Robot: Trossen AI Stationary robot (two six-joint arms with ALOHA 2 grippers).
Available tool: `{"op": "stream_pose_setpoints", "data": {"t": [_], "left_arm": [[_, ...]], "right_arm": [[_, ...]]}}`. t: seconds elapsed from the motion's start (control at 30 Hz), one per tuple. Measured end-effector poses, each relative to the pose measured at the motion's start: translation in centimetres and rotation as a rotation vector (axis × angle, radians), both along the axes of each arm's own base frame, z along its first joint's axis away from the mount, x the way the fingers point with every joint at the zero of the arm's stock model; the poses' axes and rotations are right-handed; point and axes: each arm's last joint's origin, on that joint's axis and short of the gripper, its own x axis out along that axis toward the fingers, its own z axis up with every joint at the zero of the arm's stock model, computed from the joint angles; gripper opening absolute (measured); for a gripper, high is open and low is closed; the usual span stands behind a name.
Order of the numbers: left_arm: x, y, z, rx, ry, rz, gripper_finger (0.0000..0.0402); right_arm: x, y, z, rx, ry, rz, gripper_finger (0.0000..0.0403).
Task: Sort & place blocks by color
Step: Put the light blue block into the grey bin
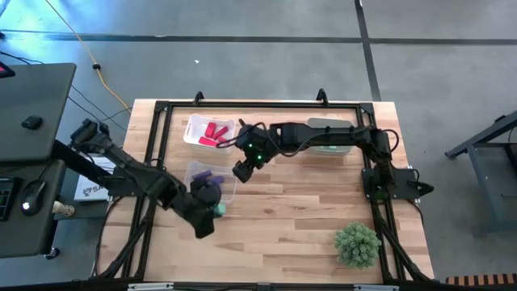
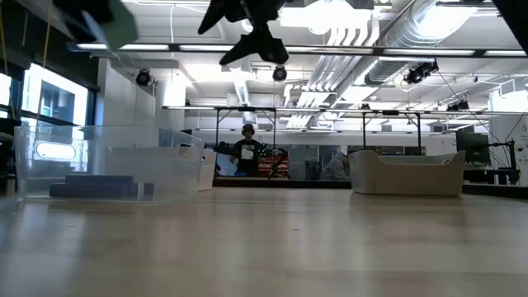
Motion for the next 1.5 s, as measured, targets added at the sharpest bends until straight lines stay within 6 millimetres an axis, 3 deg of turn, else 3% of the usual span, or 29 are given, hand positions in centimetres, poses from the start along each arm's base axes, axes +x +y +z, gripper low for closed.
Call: {"op": "stream_pose_setpoints", "data": {"t": [0.43,0.67,1.07,1.5], "left_arm": [[-0.3,5.4,2.9,0.216,-0.103,-0.01,0.0115],[-0.9,7.0,4.0,0.316,-0.141,0.027,0.0115],[-2.8,9.6,7.5,0.461,-0.327,0.154,0.0115],[-2.4,11.8,9.0,0.595,-0.401,0.208,0.0115]], "right_arm": [[0.5,-3.3,1.1,0.194,-0.174,0.23,0.0233],[0.3,-6.0,1.6,0.268,-0.245,0.274,0.0233],[0.1,-9.9,3.1,0.349,-0.419,0.316,0.0233],[-0.4,-13.1,4.1,0.412,-0.487,0.249,0.0233]]}}
